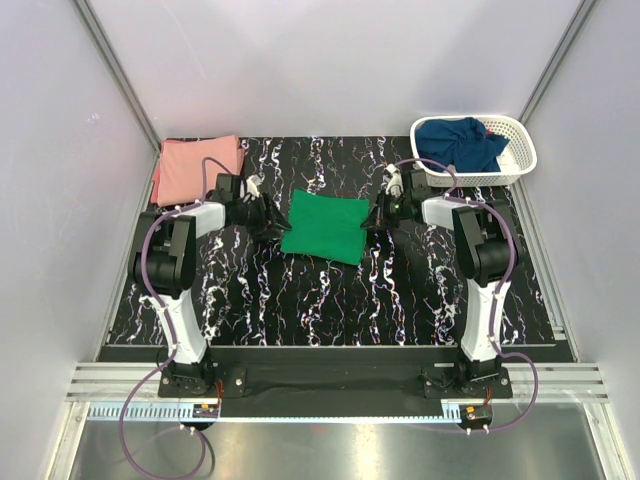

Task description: Fold and stack the t-shirts

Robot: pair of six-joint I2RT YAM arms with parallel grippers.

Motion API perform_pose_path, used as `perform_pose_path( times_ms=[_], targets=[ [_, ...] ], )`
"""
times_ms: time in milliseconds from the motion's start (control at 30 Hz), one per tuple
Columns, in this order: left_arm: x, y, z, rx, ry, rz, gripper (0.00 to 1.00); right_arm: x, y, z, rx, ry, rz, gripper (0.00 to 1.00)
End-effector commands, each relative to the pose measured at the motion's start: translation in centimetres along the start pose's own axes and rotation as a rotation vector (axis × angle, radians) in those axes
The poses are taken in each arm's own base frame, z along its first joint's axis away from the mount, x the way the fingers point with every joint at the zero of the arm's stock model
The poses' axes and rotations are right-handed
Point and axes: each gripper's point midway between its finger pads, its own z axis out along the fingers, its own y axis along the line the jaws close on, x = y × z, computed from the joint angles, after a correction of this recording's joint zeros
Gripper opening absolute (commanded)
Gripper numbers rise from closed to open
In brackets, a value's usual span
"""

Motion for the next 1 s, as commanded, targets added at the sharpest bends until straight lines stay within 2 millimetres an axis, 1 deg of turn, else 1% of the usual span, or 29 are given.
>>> perform_pose_path(
  times_ms=[0,33,67,100,133,167,200,233,267,300,367,400,500,600,767,867,900,967],
  targets=[
    [-1.2,0.0,-0.2,-0.012,-0.007,0.066,0.59,-2.2,1.9,0.8,-0.135,-0.023,-0.111,0.0],
    [-1.5,0.6,-0.3,-0.035,-0.016,0.063,0.6,-2.4,2.7,0.7,-0.181,0.001,-0.125,0.0],
    [-1.5,0.9,-0.3,-0.041,-0.019,0.066,0.6,-2.4,2.9,0.8,-0.204,0.013,-0.13,0.01],
    [-1.8,1.2,-0.4,-0.052,-0.026,0.078,0.61,-1.9,2.6,1.2,-0.22,0.037,-0.125,0.02],
    [-2.7,1.8,-0.6,-0.084,-0.052,0.081,0.62,-2.3,2.9,1.2,-0.239,0.037,-0.144,0.02],
    [-3.1,2.1,-0.6,-0.092,-0.061,0.084,0.62,-2.1,3.1,1.3,-0.261,0.049,-0.168,0.03],
    [-3.1,2.3,-0.3,-0.089,-0.056,0.085,0.62,-1.5,2.6,1.5,-0.254,0.077,-0.153,0.03],
    [-3.2,2.2,-0.2,-0.075,-0.046,0.079,0.63,-2.0,2.6,1.6,-0.261,0.074,-0.166,0.03],
    [-3.5,2.1,-0.1,-0.072,-0.04,0.075,0.62,-1.8,2.8,1.5,-0.285,0.086,-0.163,0.04],
    [-3.5,2.2,0.0,-0.069,-0.038,0.072,0.62,-1.5,2.5,1.7,-0.289,0.102,-0.15,0.07],
    [-3.3,2.2,0.4,-0.053,-0.038,0.07,0.62,-2.1,2.8,1.7,-0.299,0.093,-0.152,0.1],
    [-3.2,2.4,0.4,-0.056,-0.037,0.062,0.62,-2.3,2.9,1.8,-0.3,0.088,-0.149,0.15],
    [-2.7,2.8,0.8,-0.059,-0.026,0.04,0.62,-2.7,2.9,1.8,-0.295,0.076,-0.14,0.21],
    [-2.2,3.4,1.1,-0.07,-0.024,0.016,0.61,-2.9,2.8,1.9,-0.285,0.072,-0.133,0.22],
    [-2.2,3.6,1.6,-0.08,-0.036,-0.008,0.59,-3.0,3.1,1.6,-0.288,0.063,-0.127,0.22],
    [-1.9,4.1,2.1,-0.12,-0.037,-0.027,0.58,-3.0,3.2,1.6,-0.294,0.063,-0.124,0.21],
    [-2.0,4.6,2.1,-0.151,-0.049,-0.036,0.58,-3.0,3.2,1.6,-0.295,0.062,-0.122,0.22],
    [-1.9,4.5,2.3,-0.161,-0.052,-0.036,0.59,-2.8,3.3,1.6,-0.297,0.063,-0.116,0.21]
  ],
)
